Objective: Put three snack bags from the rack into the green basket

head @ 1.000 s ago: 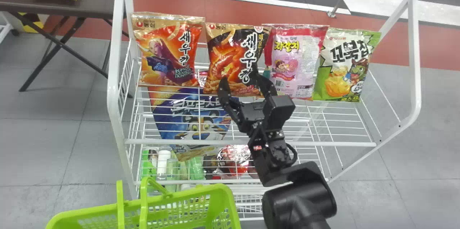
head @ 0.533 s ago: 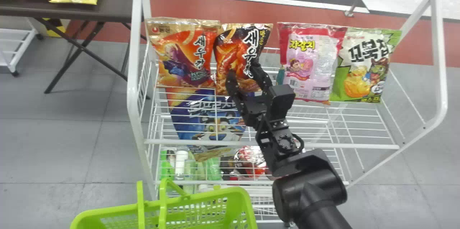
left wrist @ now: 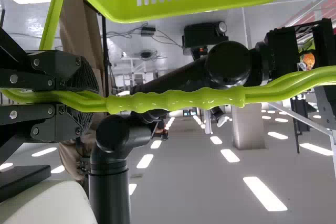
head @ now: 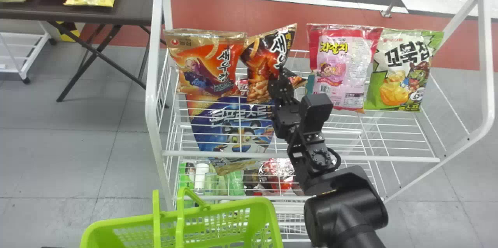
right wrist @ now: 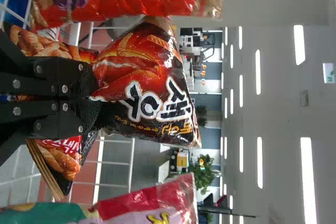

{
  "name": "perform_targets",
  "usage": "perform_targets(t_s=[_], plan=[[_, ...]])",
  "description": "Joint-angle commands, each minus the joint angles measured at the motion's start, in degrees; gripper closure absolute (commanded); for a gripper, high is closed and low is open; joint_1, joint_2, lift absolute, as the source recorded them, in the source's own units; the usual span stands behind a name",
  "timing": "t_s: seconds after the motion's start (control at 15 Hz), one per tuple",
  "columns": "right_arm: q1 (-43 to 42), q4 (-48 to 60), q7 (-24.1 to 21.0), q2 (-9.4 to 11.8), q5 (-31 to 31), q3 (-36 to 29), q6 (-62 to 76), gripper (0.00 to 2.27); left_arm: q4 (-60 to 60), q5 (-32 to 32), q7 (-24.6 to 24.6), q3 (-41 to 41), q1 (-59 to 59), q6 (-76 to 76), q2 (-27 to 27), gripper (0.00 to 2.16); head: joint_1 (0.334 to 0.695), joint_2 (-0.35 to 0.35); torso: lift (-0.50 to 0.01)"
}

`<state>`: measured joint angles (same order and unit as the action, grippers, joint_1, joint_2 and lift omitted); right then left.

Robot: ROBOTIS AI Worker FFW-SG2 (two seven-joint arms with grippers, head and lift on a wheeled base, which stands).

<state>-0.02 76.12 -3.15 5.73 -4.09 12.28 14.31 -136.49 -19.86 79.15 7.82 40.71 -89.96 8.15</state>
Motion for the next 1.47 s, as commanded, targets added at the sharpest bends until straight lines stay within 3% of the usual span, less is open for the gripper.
perform_targets(t_s=[0.0, 0.53, 1.0, 1.4], plan=[[1.42, 2.45, -0.02, -0.01, 0.05, -1.21, 0.14, 2.24, 0.00, 0.09, -0.05, -0.08, -0.46, -0.07, 0.02, 2.15, 0.695, -0.184, 0.000], [9.51, 16.60, 0.16, 0.07, -0.22, -2.70, -0.56, 2.25, 0.17, 0.09, -0.05, -0.08, -1.25, -0.07, 0.02, 2.15, 0.695, -0.210, 0.000], [26.03, 34.44, 0.07, 0.16, -1.10, -5.78, -0.04, 2.25, 1.05, -0.18, 0.04, -0.08, -2.30, -0.07, 0.37, 2.15, 0.695, -0.253, 0.000], [43.61, 47.63, 3.15, 0.78, -1.18, -3.41, -0.39, 2.25, 1.49, -0.18, -0.31, 0.53, -3.53, -0.07, 0.37, 2.15, 0.695, -0.277, 0.000]])
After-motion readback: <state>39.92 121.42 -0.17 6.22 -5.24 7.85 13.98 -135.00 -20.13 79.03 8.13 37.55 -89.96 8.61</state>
